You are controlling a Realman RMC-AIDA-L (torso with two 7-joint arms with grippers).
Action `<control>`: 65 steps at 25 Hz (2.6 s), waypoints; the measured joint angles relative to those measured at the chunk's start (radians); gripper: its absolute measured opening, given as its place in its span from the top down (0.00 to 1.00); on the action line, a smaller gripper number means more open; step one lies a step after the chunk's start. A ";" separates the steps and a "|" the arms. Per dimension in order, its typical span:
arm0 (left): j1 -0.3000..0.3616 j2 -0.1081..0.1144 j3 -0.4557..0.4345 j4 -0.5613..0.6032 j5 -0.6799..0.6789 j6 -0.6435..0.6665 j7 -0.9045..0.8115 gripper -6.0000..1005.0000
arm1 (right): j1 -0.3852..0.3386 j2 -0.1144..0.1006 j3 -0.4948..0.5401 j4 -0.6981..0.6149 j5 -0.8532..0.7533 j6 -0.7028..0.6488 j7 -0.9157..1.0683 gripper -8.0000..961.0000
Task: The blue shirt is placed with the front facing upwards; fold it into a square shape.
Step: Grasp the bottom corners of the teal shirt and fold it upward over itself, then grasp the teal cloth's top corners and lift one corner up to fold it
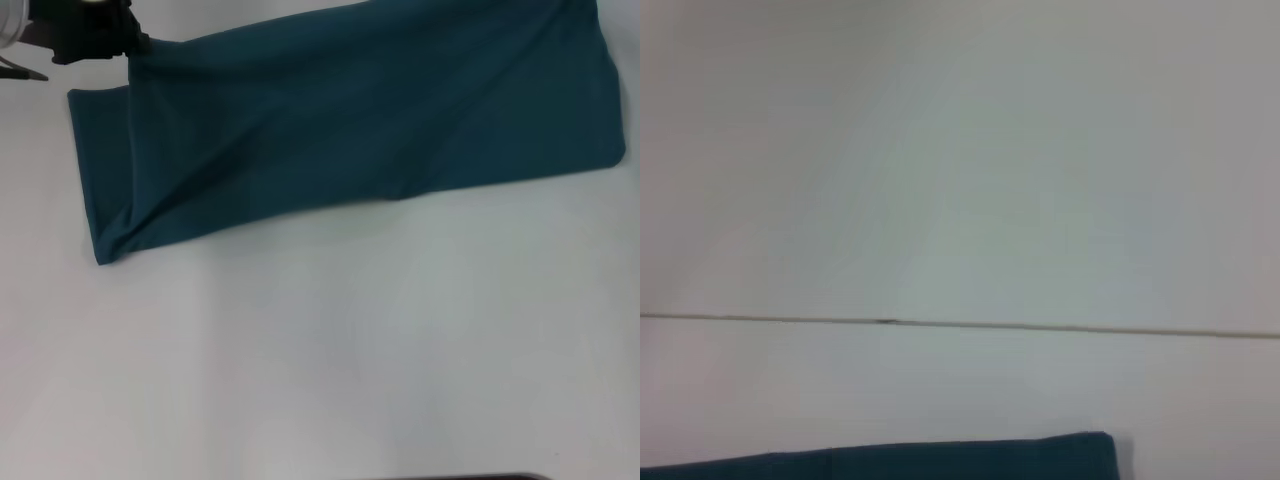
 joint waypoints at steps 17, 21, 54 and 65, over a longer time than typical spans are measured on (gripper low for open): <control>0.009 -0.002 -0.007 -0.004 0.003 -0.040 -0.008 0.97 | 0.045 0.011 -0.026 0.082 -0.065 0.101 0.011 0.93; 0.008 -0.004 -0.010 0.000 0.000 -0.061 -0.006 0.98 | 0.040 0.015 -0.031 0.082 -0.065 0.109 0.011 0.91; 0.073 -0.044 -0.084 -0.082 -0.023 -0.039 -0.019 0.40 | 0.001 -0.023 -0.064 -0.025 0.056 0.014 0.004 0.39; 0.291 -0.045 -0.194 -0.166 -0.527 0.281 0.204 0.38 | -0.359 -0.024 0.095 -0.267 0.733 -0.545 -0.238 0.03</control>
